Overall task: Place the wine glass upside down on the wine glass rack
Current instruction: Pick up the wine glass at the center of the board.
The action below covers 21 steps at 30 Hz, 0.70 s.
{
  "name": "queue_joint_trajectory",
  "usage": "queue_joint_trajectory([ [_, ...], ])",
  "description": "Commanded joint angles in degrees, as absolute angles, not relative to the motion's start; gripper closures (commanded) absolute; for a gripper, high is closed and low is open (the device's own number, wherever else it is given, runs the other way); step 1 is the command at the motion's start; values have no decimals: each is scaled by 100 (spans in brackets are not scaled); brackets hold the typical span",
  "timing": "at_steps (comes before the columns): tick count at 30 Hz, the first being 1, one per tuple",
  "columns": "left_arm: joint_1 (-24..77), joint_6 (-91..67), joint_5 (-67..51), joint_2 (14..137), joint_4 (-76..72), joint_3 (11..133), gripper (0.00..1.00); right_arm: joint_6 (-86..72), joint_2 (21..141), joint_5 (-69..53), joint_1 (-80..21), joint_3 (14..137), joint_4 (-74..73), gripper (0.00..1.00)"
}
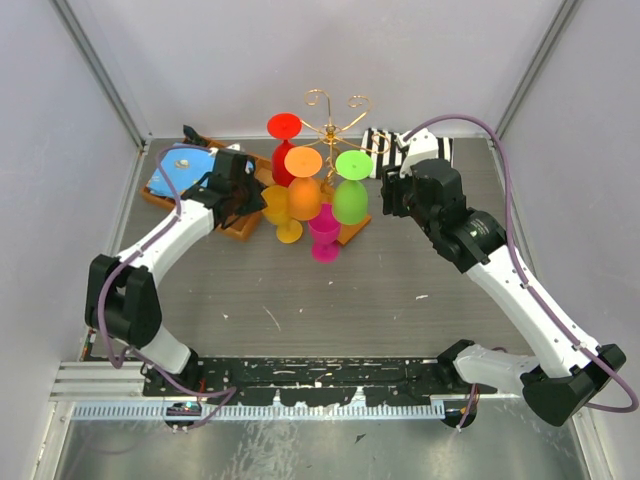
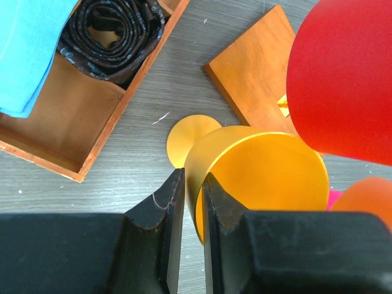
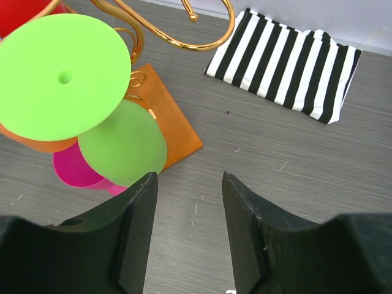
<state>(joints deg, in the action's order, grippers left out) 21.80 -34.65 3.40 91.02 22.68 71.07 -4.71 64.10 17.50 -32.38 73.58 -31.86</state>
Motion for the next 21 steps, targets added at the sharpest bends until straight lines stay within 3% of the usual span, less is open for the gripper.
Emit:
queue_joint_trajectory([
  [1, 2198, -3319, 505, 8820, 2481, 7252, 78, -501, 6341, 1723, -3226, 7446, -2983, 47],
  [11, 2199, -3226, 569, 8490, 2684, 7131, 89, -522, 6339, 1700, -3232, 7419, -2963, 47],
  [21, 2198, -2912, 1049, 8172, 3041, 6798, 88, -533, 6357, 1676, -3228, 7382, -2940, 47],
])
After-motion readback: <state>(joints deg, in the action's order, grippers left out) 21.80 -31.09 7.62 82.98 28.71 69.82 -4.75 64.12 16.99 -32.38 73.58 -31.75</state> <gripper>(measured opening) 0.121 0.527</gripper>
